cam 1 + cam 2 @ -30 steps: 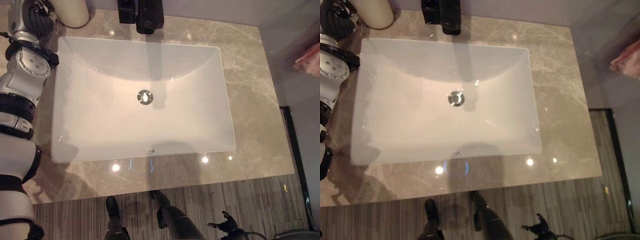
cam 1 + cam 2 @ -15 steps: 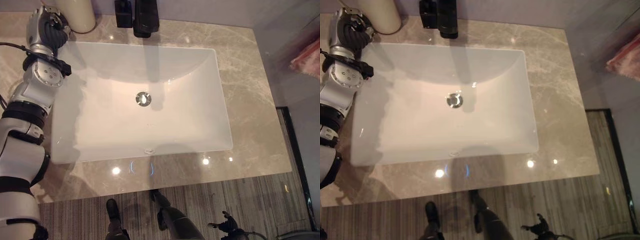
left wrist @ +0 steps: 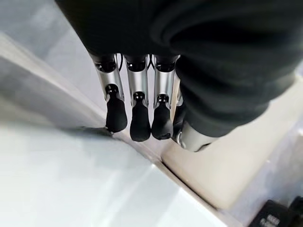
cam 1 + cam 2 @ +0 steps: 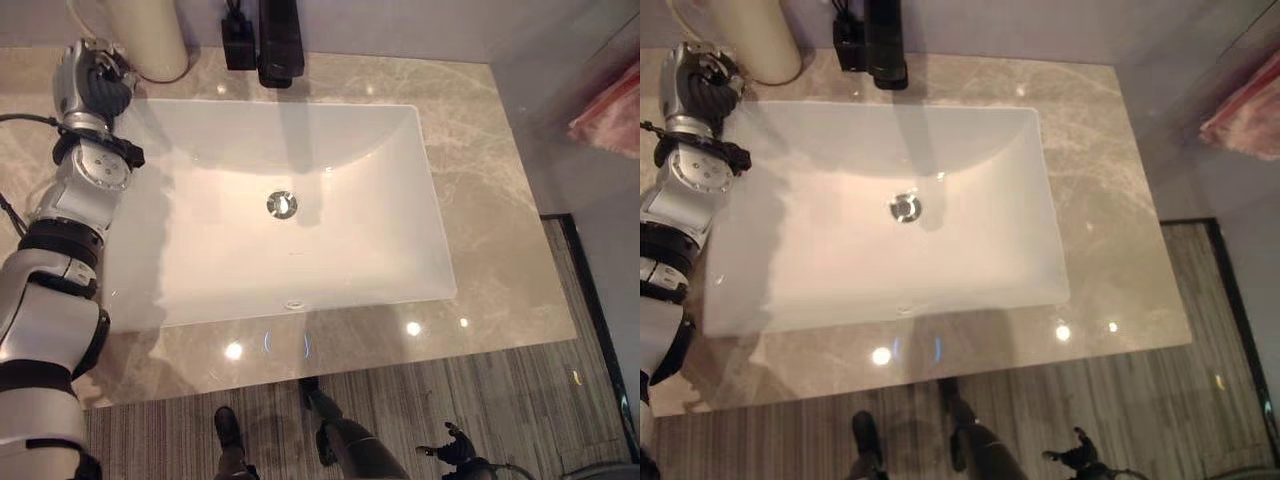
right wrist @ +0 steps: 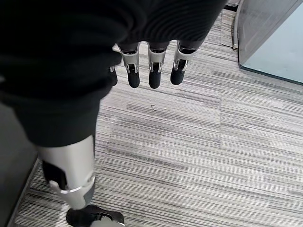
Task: Put brush and paste in cup on sink, flatten towel.
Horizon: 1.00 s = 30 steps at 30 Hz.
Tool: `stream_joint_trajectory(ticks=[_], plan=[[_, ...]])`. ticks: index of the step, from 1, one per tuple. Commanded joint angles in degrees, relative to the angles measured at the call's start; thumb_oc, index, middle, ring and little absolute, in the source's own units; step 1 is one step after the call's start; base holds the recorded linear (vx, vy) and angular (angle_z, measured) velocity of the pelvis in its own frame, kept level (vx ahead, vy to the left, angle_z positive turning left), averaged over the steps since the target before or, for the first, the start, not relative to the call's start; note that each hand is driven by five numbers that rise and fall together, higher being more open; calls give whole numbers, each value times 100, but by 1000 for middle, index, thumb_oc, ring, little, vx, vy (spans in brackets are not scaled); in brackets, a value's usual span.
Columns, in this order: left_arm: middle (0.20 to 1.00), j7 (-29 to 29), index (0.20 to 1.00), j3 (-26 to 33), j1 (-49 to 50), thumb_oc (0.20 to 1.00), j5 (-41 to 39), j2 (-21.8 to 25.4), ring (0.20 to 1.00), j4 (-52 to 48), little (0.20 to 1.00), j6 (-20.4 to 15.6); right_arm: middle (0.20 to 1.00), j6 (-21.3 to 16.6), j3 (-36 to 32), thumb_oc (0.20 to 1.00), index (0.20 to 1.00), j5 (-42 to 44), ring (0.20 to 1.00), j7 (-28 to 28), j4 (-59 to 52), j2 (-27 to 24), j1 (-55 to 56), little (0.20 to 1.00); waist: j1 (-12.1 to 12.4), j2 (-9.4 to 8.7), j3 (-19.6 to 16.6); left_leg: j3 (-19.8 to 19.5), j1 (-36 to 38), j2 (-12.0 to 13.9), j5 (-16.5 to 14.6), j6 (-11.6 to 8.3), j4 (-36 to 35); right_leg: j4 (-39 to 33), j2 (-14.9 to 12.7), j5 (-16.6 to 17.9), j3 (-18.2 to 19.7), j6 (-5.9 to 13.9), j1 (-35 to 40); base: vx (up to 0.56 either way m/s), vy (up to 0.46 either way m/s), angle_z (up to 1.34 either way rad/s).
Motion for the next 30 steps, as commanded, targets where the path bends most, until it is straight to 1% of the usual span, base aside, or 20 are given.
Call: stream_joint_trajectory(ticks=[1,3,5,7,8,9,11,12,13,14,15,16,17,18,20,22,26,27,28,30], plan=[[200,505,200,846,517,200,-668,160,200,-882,200,-504,1000,76,-187,1000,1000,65,1000,-149,69,-37,-4,1000,77,71,401,-426,386,-10,266,67,28,3,-214,-209,-379,661,640,13,31,9],[200,602,200,1601,1545,200,-1009,-67,200,-1921,200,-776,1000,119,-295,1000,1000,2,1000,-182,21,34,31,1000,170,79,424,-461,512,-62,175,83,28,3,-287,-264,-428,655,777,5,51,13],[200,545,200,2235,2640,200,-1025,-288,200,-2944,200,-985,1000,161,-418,1000,1000,-81,1000,-200,7,70,62,1000,255,97,432,-495,629,-142,117,129,28,3,-363,-292,-481,654,914,-8,81,21],[200,384,200,2961,3995,200,-1083,-725,200,-3828,200,-1179,1000,188,-568,1000,1000,-189,1000,-170,-66,142,16,1000,418,118,450,-557,800,-227,42,180,28,3,-467,-341,-553,655,1114,-27,120,26],[200,380,200,2991,4038,200,-1078,-736,200,-3862,200,-1167,1000,189,-555,1000,1000,-191,1000,-170,-67,131,23,1000,408,127,449,-557,812,-227,39,181,28,3,-468,-344,-553,657,1125,-33,119,26],[200,273,200,3222,4519,200,-1100,-922,200,-4151,200,-1221,1000,201,-606,1000,1000,-226,1000,-169,-110,137,15,1000,479,152,465,-569,891,-255,7,202,28,3,-505,-353,-582,660,1221,-21,85,16],[200,145,200,3420,4999,200,-1072,-1110,200,-4421,200,-1246,1000,199,-663,1000,1000,-275,1000,-148,-148,160,-16,1000,582,160,448,-620,946,-303,-17,239,28,3,-558,-370,-628,677,1326,-33,97,25],[200,145,200,3420,4999,200,-1072,-1110,200,-4421,200,-1246,1000,199,-663,1000,1000,-275,1000,-148,-148,160,-16,1000,582,160,448,-620,946,-303,-17,239,28,3,-558,-370,-628,677,1326,-67,124,29],[200,-119,200,3575,5516,200,-1111,-1299,200,-4789,200,-1263,1000,238,-686,1000,1000,-343,1000,-118,-154,141,-78,1000,691,212,475,-720,994,-368,-31,284,28,3,-633,-368,-704,705,1446,-80,150,20],[300,-321,300,3577,5791,300,-1094,-1293,300,-4998,300,-1283,1000,257,-688,1000,1000,-395,1000,-83,-167,120,-111,1000,747,238,484,-769,1027,-408,-39,310,28,3,-673,-356,-742,723,1499,-101,184,26],[476,-463,476,3609,5900,476,-1150,-1203,476,-4989,476,-1259,1000,270,-686,1000,1000,-421,1000,-52,-163,107,-121,1000,773,239,475,-797,1055,-432,-45,329,28,3,-695,-349,-779,732,1539,-71,151,25],[536,-648,536,3655,6137,536,-1091,-1136,536,-5130,536,-1248,1000,299,-691,1000,1000,-514,1000,-26,-155,93,-112,1000,826,239,467,-835,1113,-463,-66,352,28,3,-732,-347,-817,750,1613,-40,86,28],[507,-649,507,3659,6142,507,-1091,-1137,507,-5134,507,-1247,1000,299,-689,1000,1000,-514,1000,-26,-156,93,-111,1000,822,239,470,-836,1117,-463,-66,352,28,3,-732,-347,-819,750,1618,-77,148,23],[448,-884,448,3751,6478,448,-1248,-1209,448,-5213,448,-1226,1000,357,-666,1000,1000,-637,1000,7,-113,96,-147,1000,939,228,455,-911,1226,-527,-99,405,28,3,-804,-330,-899,784,1757,-87,134,21],[514,-1005,514,3834,6704,514,-1378,-1346,514,-5320,514,-1217,1000,400,-682,1000,1000,-753,1000,10,-89,107,-155,1000,1049,188,430,-993,1324,-591,-125,446,28,3,-881,-305,-982,818,1887,-100,142,20],[545,-1106,545,3846,6852,545,-1474,-1492,545,-5315,545,-1165,1000,426,-678,1000,1000,-828,1000,20,-77,124,-157,1000,1113,128,405,-1067,1452,-662,-170,499,28,3,-960,-291,-1086,858,2041,-80,110,23],[523,-1139,523,3895,7119,523,-1443,-1668,523,-5268,523,-1076,1000,440,-713,1000,1000,-849,1000,41,-87,146,-163,1000,1217,47,417,-1175,1663,-815,-237,628,28,3,-1083,-257,-1151,917,2278,-72,121,23],[382,-1116,382,3908,7207,382,-1442,-1757,382,-5106,382,-1016,1000,445,-751,1000,1000,-843,1000,60,-97,163,-162,1000,1252,8,414,-1221,1750,-915,-256,702,28,3,-1143,-205,-1141,941,2341,-100,137,5],[329,-1094,329,3963,7338,329,-1409,-1796,329,-5032,329,-1019,1000,446,-799,1000,1000,-834,1000,53,-104,161,-159,1000,1265,-14,418,-1260,1791,-973,-266,742,28,3,-1189,-175,-1136,971,2385,-122,152,5],[354,-1129,354,3996,7457,354,-1373,-1803,354,-5050,354,-985,1000,455,-859,1000,1000,-815,1000,55,-82,200,-137,1000,1295,-51,399,-1312,1828,-1060,-288,803,28,3,-1233,-120,-1122,996,2422,-86,111,11]])
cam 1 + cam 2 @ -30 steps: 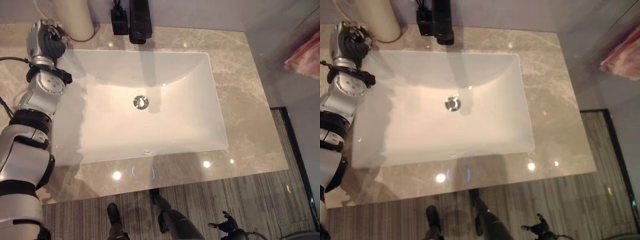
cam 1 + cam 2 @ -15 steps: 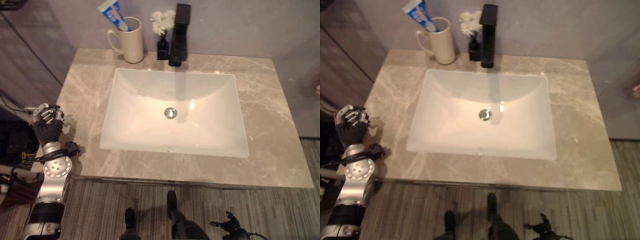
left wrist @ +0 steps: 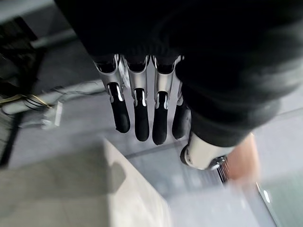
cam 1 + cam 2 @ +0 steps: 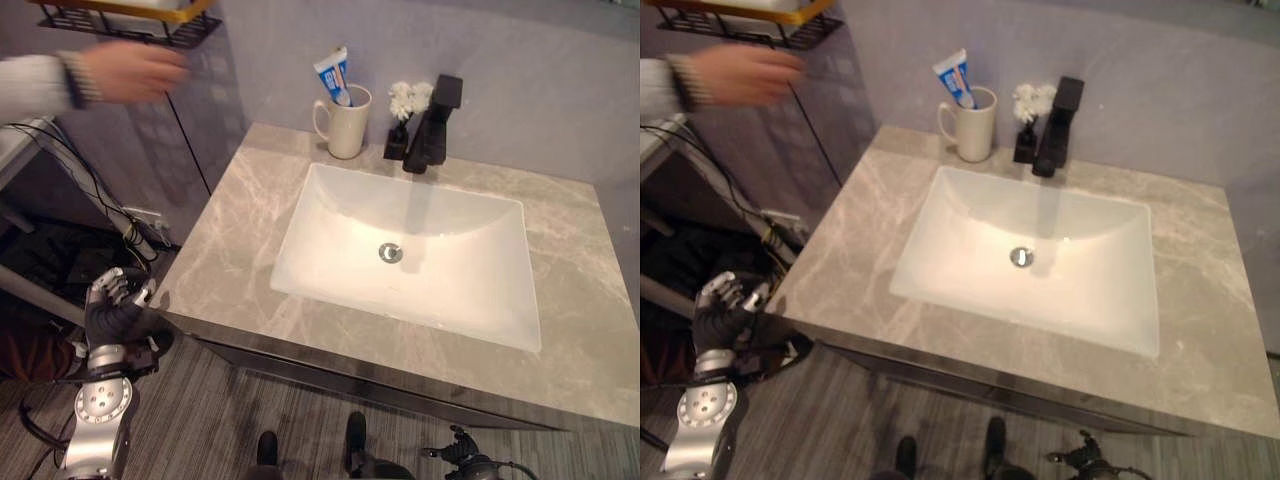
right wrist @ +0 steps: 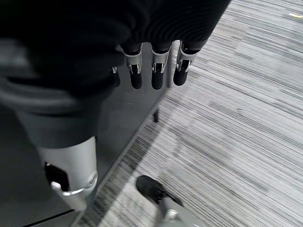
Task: Put brush and paste in cup on sink, flatten towel.
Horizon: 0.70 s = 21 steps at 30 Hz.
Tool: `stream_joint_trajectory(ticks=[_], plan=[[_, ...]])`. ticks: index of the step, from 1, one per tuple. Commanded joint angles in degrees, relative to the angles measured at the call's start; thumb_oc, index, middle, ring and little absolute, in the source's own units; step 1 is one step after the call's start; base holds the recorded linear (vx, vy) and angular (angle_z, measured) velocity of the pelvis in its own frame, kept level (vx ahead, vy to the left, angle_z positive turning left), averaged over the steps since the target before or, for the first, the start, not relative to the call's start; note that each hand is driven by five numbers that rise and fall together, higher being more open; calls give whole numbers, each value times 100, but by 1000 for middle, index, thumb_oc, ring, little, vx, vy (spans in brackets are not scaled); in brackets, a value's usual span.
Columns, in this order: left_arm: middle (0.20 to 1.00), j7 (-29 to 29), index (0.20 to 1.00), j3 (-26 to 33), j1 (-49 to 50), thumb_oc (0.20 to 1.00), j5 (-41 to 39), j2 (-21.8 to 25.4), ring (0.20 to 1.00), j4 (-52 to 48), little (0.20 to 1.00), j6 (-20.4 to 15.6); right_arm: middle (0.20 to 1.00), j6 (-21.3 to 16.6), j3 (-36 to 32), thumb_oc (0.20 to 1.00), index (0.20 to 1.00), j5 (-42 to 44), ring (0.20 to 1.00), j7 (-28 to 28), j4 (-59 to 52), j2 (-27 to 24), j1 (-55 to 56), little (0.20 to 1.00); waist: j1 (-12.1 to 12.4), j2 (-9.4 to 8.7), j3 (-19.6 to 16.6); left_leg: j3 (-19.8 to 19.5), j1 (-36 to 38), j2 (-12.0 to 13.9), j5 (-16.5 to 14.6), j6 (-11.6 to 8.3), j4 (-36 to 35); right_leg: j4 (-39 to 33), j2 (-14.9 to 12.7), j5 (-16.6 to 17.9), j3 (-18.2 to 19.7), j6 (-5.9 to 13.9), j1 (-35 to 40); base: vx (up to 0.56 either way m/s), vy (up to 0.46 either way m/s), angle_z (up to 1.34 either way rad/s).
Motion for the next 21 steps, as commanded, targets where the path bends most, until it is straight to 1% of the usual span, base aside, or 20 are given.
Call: stream_joint_trajectory(ticks=[1,2,3,4,5,6,7,8,10,11,12,14,15,16,17,19,20,21], plan=[[373,-12,373,334,-34,373,52,275,373,-286,373,-103,1000,8,-141,1000,1000,-38,1000,6,101,163,-80,1000,58,-307,-73,-180,148,-508,-125,385,36,7,-455,428,-51,604,88,-71,123,21],[416,-49,416,330,33,416,58,262,416,-271,416,-81,1000,9,-183,1000,1000,-18,1000,17,112,181,-53,1000,60,-330,-72,-207,186,-554,-145,421,36,7,-492,460,-55,621,129,-85,150,22],[448,-96,448,299,116,448,83,251,448,-249,448,-43,1000,17,-229,1000,1000,3,1000,40,122,232,28,1000,64,-371,-82,-241,248,-649,-171,491,37,7,-565,579,-58,665,184,-63,112,17],[492,-96,492,298,118,492,83,252,492,-250,492,-42,1000,17,-229,1000,1000,2,1000,40,120,233,32,1000,63,-373,-77,-243,254,-653,-170,494,36,7,-569,579,-60,668,191,-74,123,10],[576,-121,576,269,128,576,63,240,576,-164,576,-17,1000,21,-250,1000,1000,14,1000,51,107,243,56,1000,49,-390,-79,-250,281,-701,-185,524,40,7,-614,665,-56,689,210,-58,93,10],[1000,-145,1000,217,165,1000,77,239,1000,-184,1000,14,1000,25,-271,1000,1000,31,1000,50,89,257,97,1000,31,-412,-57,-244,320,-748,-204,558,43,12,-659,742,-61,723,219,-123,158,8],[1000,-151,1000,129,209,1000,188,245,1000,-44,1000,72,1000,22,-294,1000,1000,58,1000,43,90,291,139,1000,-3,-433,-15,-214,361,-807,-224,602,43,27,-716,861,-49,755,195,-95,112,5],[1000,-148,1000,124,203,1000,189,246,1000,-36,1000,67,1000,23,-297,1000,1000,58,1000,43,89,291,140,1000,2,-434,-12,-211,364,-809,-223,604,43,25,-717,863,-46,757,197,-105,111,-2],[1000,-128,1000,-58,211,1000,285,161,1000,367,1000,168,1000,-1,-337,1000,1000,145,1000,21,63,312,181,1000,-63,-462,55,-156,375,-875,-219,649,41,39,-770,1040,2,796,128,-75,76,-3],[1000,-126,1000,-66,201,1000,285,161,1000,380,1000,160,1000,-1,-341,1000,1000,146,1000,22,61,310,181,1000,-54,-462,58,-150,376,-876,-219,651,41,38,-771,1042,9,797,126,-80,74,-5],[1000,-142,1000,-254,191,1000,310,46,1000,783,1000,322,1000,-23,-394,1000,1000,236,1000,32,44,323,222,1000,-112,-482,107,-110,361,-906,-211,666,37,45,-796,1140,41,824,64,-127,104,-9],[1000,-414,1000,-550,447,1000,447,-46,1000,1192,1000,593,1000,-27,-505,1000,1000,336,1000,31,-18,314,289,1000,-294,-499,268,82,341,-918,-223,717,36,95,-796,1359,123,866,-167,-177,126,-21],[1000,-745,1000,-802,550,1000,421,-80,1000,1533,1000,817,1000,-5,-477,1000,1000,361,1000,87,-122,316,248,1000,-432,-478,424,240,345,-849,-181,753,36,286,-706,1447,103,892,-402,-114,61,-67],[1000,-748,1000,-804,544,1000,420,-80,1000,1541,1000,812,1000,-2,-478,1000,1000,361,1000,87,-125,315,248,1000,-421,-476,424,250,344,-846,-184,753,36,301,-702,1441,114,892,-415,-174,110,-99],[1000,-1067,1000,-1031,602,1000,494,-186,1000,1985,1000,1132,1000,42,-383,1000,1000,340,1000,192,-192,284,250,1000,-422,-353,485,498,347,-677,-85,744,36,640,-648,1002,-283,819,-403,-163,87,-110],[1000,-1195,1000,-1231,641,1000,446,-254,1000,1958,1000,1175,1000,101,-334,1000,1000,304,1000,221,-180,247,253,1000,-484,-271,419,667,243,-536,-18,719,36,1018,-503,501,-198,664,-377,-212,61,-98],[1000,-1263,1000,-1296,675,1000,469,-258,1000,1934,1000,1211,1000,132,-336,1000,1000,262,1000,239,-135,220,279,1000,-482,-216,360,759,186,-464,24,731,36,1331,-397,229,-157,598,-318,-166,12,-95],[1000,-1330,1000,-1373,702,1000,455,-300,1000,1992,1000,1251,1000,144,-380,1000,1000,264,1000,232,-65,186,314,1000,-491,-181,284,806,140,-429,26,728,36,1457,-291,18,-70,540,-247,-131,-12,-89]])
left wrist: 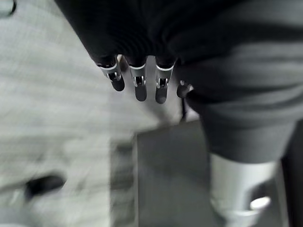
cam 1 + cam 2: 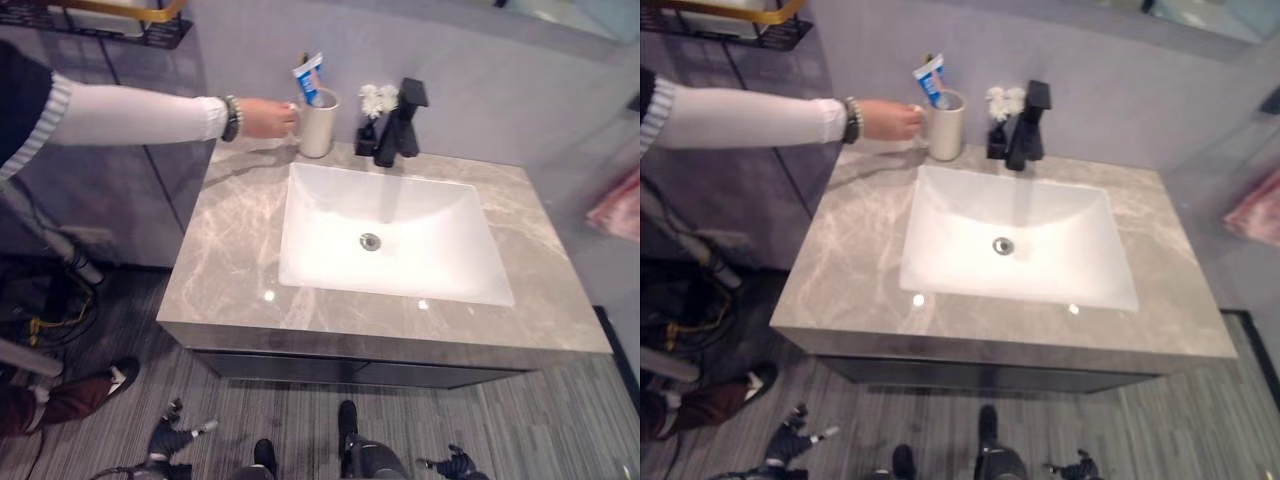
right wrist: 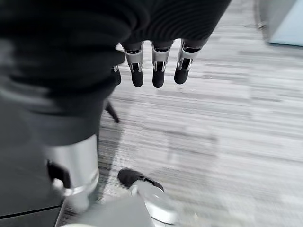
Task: Put brush and paste in cup on sink, flatten towel.
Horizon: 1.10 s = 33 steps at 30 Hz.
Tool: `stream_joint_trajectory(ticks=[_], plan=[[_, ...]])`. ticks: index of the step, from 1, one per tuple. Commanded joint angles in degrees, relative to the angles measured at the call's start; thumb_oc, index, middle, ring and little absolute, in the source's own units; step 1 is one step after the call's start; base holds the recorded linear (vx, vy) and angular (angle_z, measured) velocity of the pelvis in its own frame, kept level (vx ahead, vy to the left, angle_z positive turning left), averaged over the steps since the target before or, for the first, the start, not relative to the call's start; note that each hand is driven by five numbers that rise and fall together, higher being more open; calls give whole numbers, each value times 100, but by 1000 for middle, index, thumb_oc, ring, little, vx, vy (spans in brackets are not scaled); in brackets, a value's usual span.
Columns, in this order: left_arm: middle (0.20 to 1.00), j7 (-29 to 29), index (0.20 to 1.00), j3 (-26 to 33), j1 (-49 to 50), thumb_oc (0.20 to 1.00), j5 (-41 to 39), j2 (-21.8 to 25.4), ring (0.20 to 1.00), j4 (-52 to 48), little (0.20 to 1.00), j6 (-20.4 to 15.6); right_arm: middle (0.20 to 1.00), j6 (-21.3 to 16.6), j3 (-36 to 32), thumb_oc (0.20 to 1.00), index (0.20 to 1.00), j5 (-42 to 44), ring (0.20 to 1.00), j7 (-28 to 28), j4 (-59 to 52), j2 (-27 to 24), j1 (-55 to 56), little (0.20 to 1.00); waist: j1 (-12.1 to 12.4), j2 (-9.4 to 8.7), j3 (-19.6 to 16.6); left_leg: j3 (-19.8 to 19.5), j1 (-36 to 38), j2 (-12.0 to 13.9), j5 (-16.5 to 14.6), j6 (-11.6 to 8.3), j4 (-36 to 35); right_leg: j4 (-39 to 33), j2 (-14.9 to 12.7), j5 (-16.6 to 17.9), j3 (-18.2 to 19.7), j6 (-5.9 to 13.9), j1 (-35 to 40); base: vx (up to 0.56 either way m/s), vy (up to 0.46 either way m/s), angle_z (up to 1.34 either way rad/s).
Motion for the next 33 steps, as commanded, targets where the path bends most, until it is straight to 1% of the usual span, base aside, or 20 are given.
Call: stream_joint_trajectory(ticks=[1,2,3,6,8,9,11,12,13,14,15,16,17,18,19,20,22,23,27,33], plan=[[1000,-292,1000,177,160,1000,181,333,1000,-777,1000,-35,1000,18,67,1000,1000,4,1000,-6,120,-163,-43,1000,9,37,-324,-394,-226,-167,245,-117,-377,83,273,-36,593,-160,-8,-71,-42,-51],[1000,-306,1000,180,198,1000,170,322,1000,-865,1000,-28,1000,26,56,1000,1000,3,1000,-10,150,-191,-35,1000,17,39,-391,-363,-271,-163,241,-133,-377,-36,326,-93,735,-188,45,-43,-115,-36],[1000,-258,1000,220,180,1000,239,252,1000,-750,1000,-27,1000,55,73,1000,1000,-56,1000,-21,291,-233,-27,1000,48,2,-487,-328,-286,-193,221,-156,-377,-494,375,-232,970,-230,342,-23,-127,-24],[1000,-116,1000,285,55,1000,108,180,1000,-569,1000,-1,1000,79,174,1000,1000,-129,1000,-2,340,-282,22,1000,55,26,-609,-352,-393,-139,369,-231,-377,-650,605,-351,1227,-353,363,-11,-186,-17],[1000,-101,1000,317,-8,1000,16,131,1000,-505,1000,7,1000,96,214,1000,1000,-200,1000,6,361,-356,46,1000,62,54,-637,-415,-439,-122,448,-282,-377,-809,635,-340,1161,-402,465,-14,-201,5],[1000,-63,1000,293,-94,1000,-53,96,1000,-520,1000,-25,1000,108,256,1000,1000,-309,1000,12,383,-409,8,1000,60,97,-635,-474,-529,-107,526,-336,-377,-944,671,-352,1151,-443,536,-81,-176,33],[1000,-19,1000,142,-420,1000,-14,62,1000,-399,1000,3,1000,77,263,1000,1000,-330,1000,-25,303,-565,-20,1000,32,106,-524,-507,-788,-70,690,-476,-146,-1096,645,-339,959,-528,612,-159,-171,41],[1000,26,1000,87,-548,1000,2,66,1000,-403,1000,-13,1000,70,259,1000,1000,-345,1000,-39,283,-627,-54,1000,0,94,-461,-442,-991,-18,740,-545,56,-1115,593,-295,873,-558,592,-228,-87,57],[1000,61,1000,33,-679,1000,27,42,1000,-383,1000,-10,1000,78,296,1000,1000,-405,1000,-57,286,-673,-71,1000,-16,64,-413,-273,-1024,39,684,-570,238,-1092,519,-247,771,-566,535,-180,-53,72],[1000,63,1000,31,-688,1000,28,38,1000,-378,1000,-12,1000,77,293,1000,1000,-406,1000,-57,288,-674,-77,1000,-24,70,-411,-285,-1052,47,660,-572,283,-1088,523,-249,761,-568,531,-163,-50,65],[1000,81,1000,30,-717,1000,36,10,1000,-393,1000,-25,1000,99,283,1000,1000,-435,1000,-64,288,-714,-103,1000,-5,36,-396,-379,-982,-37,394,-529,557,-1085,463,-200,683,-559,498,-83,-35,54],[1000,124,1000,10,-762,1000,12,-20,1000,-436,1000,-20,1000,83,129,1000,1000,-267,1000,-106,238,-719,-78,1000,-74,11,-477,-464,-802,-146,111,-480,645,-1098,415,-170,659,-543,524,-86,-35,19],[1000,124,1000,11,-764,1000,12,-19,1000,-436,1000,-20,1000,84,128,1000,1000,-267,1000,-106,237,-718,-80,1000,-78,7,-494,-465,-825,-151,130,-480,637,-1100,411,-160,657,-544,499,-35,4,2],[1000,157,1000,-24,-793,1000,-18,-34,1000,-444,1000,-30,1000,65,42,1000,1000,-137,1000,-130,216,-703,-51,1000,-108,13,-530,-539,-729,-190,42,-465,597,-1079,410,-165,678,-527,480,-23,65,7],[1000,173,1000,-54,-831,1000,-22,-77,1000,-483,1000,-18,1000,82,39,1000,1000,-99,1000,-89,304,-641,-30,1000,-155,135,-628,-685,-496,-224,123,-417,179,-1052,472,-194,692,-509,427,-11,168,40],[1000,140,1000,-90,-823,1000,36,-25,1000,-645,1000,-34,1000,108,37,1000,1000,-112,1000,-78,389,-553,-3,1000,-166,214,-691,-797,-332,-264,215,-376,-156,-991,443,-143,713,-486,408,3,154,41],[1000,91,1000,-93,-785,1000,80,25,1000,-745,1000,-31,1000,107,32,1000,1000,-110,1000,-65,397,-522,27,1000,-155,228,-712,-787,-248,-275,242,-363,-290,-1016,432,-137,706,-468,437,14,123,18],[1000,72,1000,-79,-714,1000,253,81,1000,-843,1000,-52,1000,102,60,1000,1000,-125,1000,-39,386,-444,39,1000,-123,236,-746,-770,-215,-319,238,-320,-357,-1023,380,-100,701,-421,425,-14,163,-8],[1000,157,1000,32,-616,1000,337,69,1000,-741,1000,-45,1000,56,277,1000,1000,-192,1000,3,211,-255,-61,1000,-27,177,-706,-676,-183,-386,187,-242,-377,-1054,242,125,720,-285,375,-19,115,-10],[1000,155,1000,57,-516,1000,363,61,1000,-678,1000,-43,1000,44,425,1000,1000,-332,1000,1,106,-247,-97,1000,47,159,-683,-595,-115,-421,151,-197,-377,-1069,173,223,721,-225,405,2,42,-12]])
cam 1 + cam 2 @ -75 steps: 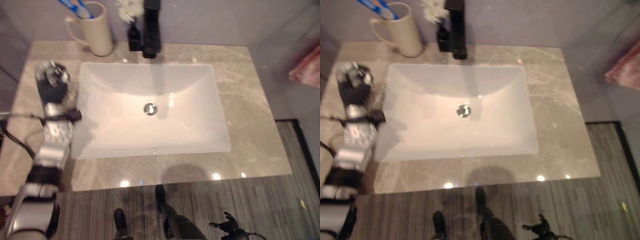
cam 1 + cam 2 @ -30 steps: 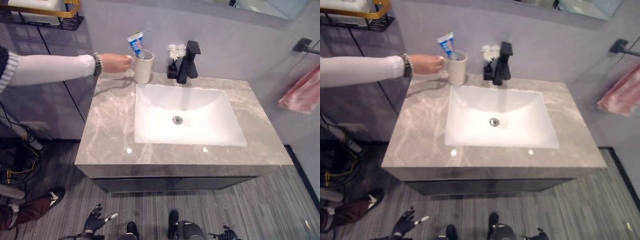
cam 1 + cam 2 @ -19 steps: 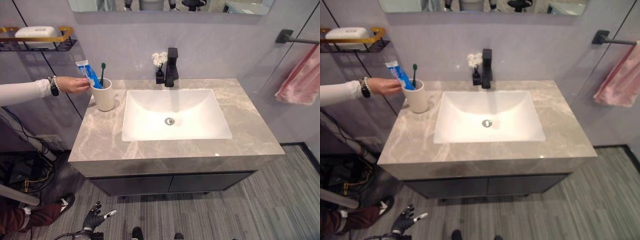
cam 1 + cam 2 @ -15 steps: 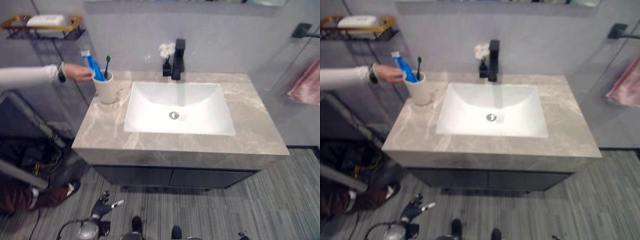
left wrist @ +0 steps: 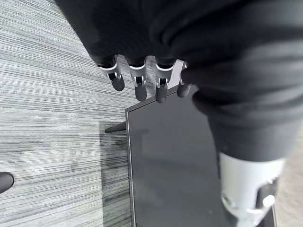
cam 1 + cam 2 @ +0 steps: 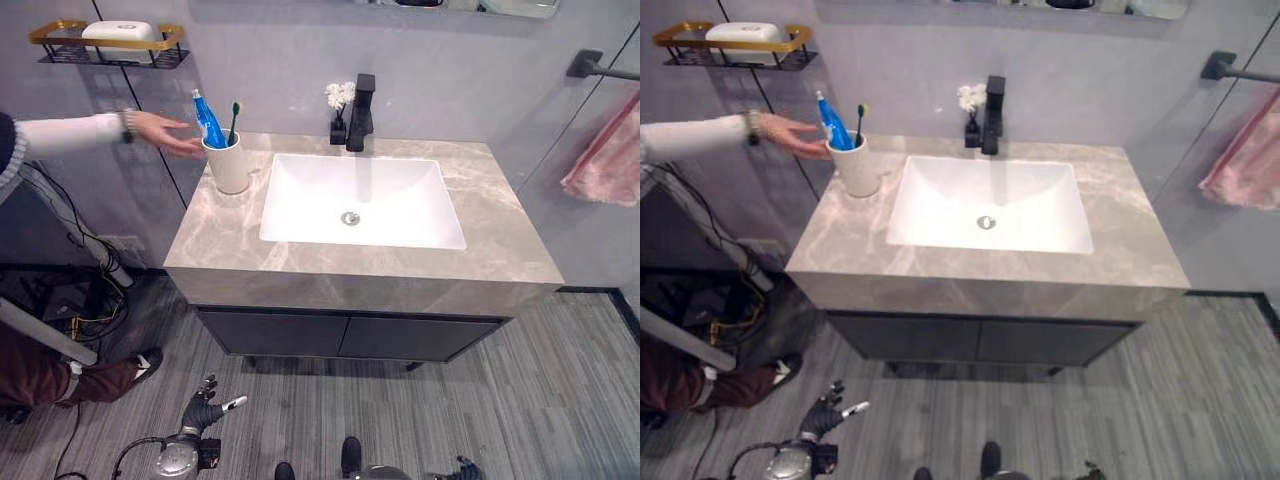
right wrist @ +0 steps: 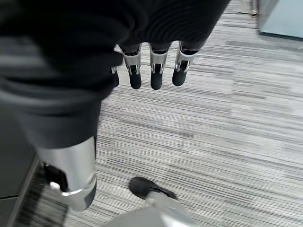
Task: Put brush and paste in cup on sink, flatten towel.
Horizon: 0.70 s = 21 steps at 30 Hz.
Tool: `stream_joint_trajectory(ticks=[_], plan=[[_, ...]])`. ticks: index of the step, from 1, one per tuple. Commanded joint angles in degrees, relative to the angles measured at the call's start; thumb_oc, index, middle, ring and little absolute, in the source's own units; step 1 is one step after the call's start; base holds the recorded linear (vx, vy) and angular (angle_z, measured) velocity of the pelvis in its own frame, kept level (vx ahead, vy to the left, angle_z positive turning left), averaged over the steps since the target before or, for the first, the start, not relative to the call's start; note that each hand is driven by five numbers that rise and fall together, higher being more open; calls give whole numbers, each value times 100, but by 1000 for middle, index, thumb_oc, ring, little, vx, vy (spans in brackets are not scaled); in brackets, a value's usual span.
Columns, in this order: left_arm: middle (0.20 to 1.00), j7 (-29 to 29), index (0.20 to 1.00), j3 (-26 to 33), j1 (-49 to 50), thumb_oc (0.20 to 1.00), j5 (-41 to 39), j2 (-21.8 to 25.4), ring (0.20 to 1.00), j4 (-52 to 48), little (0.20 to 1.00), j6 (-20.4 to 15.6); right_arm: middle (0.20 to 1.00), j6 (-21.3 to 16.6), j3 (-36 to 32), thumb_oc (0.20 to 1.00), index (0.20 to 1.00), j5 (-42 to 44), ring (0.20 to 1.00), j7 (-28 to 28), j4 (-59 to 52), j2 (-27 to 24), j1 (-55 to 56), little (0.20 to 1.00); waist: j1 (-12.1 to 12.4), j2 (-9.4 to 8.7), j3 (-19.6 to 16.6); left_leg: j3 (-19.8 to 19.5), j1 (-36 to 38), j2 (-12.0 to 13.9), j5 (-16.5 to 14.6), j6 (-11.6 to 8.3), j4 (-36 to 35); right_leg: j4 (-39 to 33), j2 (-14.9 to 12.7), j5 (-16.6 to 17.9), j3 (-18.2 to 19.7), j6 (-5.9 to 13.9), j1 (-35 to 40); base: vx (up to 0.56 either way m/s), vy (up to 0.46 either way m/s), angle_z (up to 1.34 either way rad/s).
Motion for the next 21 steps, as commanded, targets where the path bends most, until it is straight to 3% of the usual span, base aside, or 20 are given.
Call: stream_joint_trajectory(ticks=[1,10,21], plan=[[1000,54,1000,111,60,1000,187,130,1000,-353,1000,-223,1000,-52,182,1000,1000,-42,1000,-9,206,32,-153,1000,88,-114,-87,-86,-183,-126,-36,30,29,90,-432,462,285,603,-18,13,40,-4],[1000,75,1000,146,88,1000,380,192,1000,-353,1000,-207,1000,-78,507,1000,1000,-427,1000,0,18,65,-123,1000,126,-161,-131,-115,-124,-158,-77,47,29,65,-481,503,224,639,75,7,15,-4],[1000,176,1000,215,57,1000,804,369,1000,-778,1000,-170,1000,-214,205,1000,1000,290,1000,-12,-323,120,-219,1000,95,-167,-58,-226,3,-332,-132,203,29,481,-623,627,352,736,-13,-8,69,2]])
